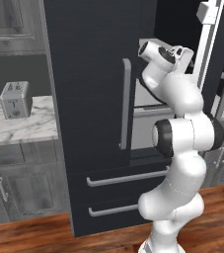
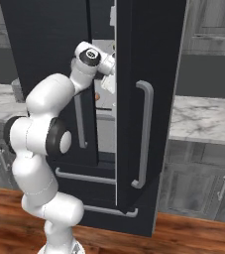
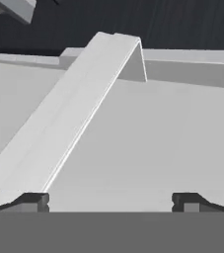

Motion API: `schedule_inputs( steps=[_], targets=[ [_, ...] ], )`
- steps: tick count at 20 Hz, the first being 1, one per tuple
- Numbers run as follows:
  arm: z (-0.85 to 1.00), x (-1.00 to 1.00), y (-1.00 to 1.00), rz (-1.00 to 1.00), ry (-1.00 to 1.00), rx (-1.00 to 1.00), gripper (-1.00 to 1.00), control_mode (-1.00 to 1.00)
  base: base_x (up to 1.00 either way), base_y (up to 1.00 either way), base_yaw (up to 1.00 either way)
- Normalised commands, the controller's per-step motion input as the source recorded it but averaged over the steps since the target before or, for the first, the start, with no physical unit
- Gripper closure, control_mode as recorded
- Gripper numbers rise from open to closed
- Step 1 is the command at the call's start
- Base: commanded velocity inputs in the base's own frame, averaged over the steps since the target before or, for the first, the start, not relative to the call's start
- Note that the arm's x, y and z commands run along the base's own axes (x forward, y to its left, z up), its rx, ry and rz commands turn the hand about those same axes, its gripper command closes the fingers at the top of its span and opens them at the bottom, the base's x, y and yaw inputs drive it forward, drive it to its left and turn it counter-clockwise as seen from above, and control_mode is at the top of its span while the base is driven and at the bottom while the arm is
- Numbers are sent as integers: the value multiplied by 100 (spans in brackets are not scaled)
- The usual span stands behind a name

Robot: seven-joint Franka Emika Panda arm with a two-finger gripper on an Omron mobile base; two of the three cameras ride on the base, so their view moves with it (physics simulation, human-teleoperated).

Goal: Retrieve the kiwi and peach from the fridge and place them into the bowl on the dining table.

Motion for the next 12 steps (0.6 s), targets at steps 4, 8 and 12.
schedule_inputs(
  steps=[4,8,12],
  targets=[
    [-4,-54,-100,-9,1,0,-100,-100,0,0,0],
    [0,-98,-85,-4,-10,0,-100,-100,0,0,0],
    [0,-90,-53,0,-15,0,-100,-100,0,0,0]
  ],
)
